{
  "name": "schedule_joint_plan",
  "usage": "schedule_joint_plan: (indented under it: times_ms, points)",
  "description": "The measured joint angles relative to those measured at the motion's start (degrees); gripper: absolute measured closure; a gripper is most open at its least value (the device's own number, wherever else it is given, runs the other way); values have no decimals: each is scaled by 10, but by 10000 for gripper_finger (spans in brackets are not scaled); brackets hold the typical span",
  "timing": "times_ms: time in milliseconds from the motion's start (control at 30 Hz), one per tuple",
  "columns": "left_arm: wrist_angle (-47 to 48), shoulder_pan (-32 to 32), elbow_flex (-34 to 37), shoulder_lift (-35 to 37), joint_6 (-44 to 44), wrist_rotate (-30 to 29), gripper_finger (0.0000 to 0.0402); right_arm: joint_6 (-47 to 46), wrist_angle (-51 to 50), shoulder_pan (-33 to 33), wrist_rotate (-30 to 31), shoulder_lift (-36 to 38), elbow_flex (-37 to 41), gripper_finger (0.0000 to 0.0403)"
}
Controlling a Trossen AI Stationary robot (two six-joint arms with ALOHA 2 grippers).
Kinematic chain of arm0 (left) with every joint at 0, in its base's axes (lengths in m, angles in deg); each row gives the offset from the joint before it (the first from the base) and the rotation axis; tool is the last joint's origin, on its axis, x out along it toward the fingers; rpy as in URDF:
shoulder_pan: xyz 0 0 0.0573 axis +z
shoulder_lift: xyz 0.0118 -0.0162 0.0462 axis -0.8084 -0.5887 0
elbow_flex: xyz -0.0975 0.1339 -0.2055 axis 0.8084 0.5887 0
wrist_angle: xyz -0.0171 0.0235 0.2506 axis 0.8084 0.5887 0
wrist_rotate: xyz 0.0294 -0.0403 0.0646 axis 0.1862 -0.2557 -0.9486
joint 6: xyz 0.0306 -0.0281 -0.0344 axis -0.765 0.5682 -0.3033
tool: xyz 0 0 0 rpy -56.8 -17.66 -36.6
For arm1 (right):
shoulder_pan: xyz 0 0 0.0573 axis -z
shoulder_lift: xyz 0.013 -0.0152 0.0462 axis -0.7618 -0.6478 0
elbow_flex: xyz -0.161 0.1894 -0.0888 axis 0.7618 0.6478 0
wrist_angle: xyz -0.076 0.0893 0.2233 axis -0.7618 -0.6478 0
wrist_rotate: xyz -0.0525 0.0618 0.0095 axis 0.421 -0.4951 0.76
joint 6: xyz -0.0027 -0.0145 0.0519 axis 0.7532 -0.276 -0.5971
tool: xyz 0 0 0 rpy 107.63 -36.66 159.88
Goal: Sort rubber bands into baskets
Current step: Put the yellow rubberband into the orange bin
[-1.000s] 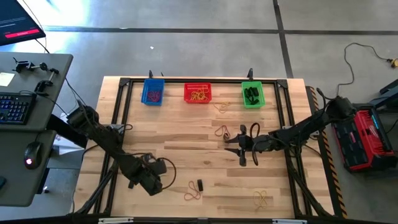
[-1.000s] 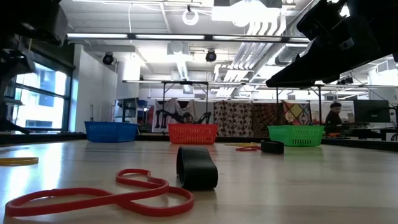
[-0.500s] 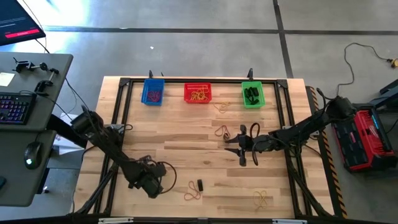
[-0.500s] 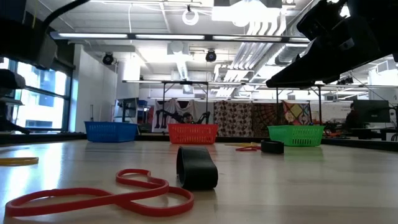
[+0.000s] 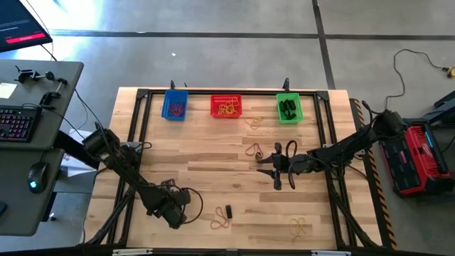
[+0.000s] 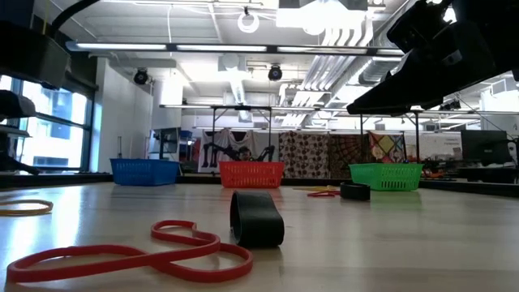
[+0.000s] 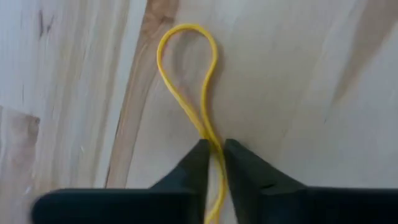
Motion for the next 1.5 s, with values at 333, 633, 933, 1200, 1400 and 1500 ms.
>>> schedule_joint_plan:
  times_ms: [333,633,933,1200,1400,1500]
  points:
    - [2,8,4,8,-12,-97,400,0,18,0,0,0,0,266]
    - [-51,49,3,70,-57,-224,401,4,49,0,-10,0,0,266]
    - [-166,95,3,101,-194,-248,401,4,62,0,-22,0,0,266]
    - [-292,151,2,117,-307,-263,401,11,93,0,-42,0,-3,266]
    - [-365,201,2,117,-361,-237,401,27,36,-1,-42,-6,-56,266]
    - [-400,216,2,117,-387,-228,401,49,-4,-1,-28,-27,-94,266]
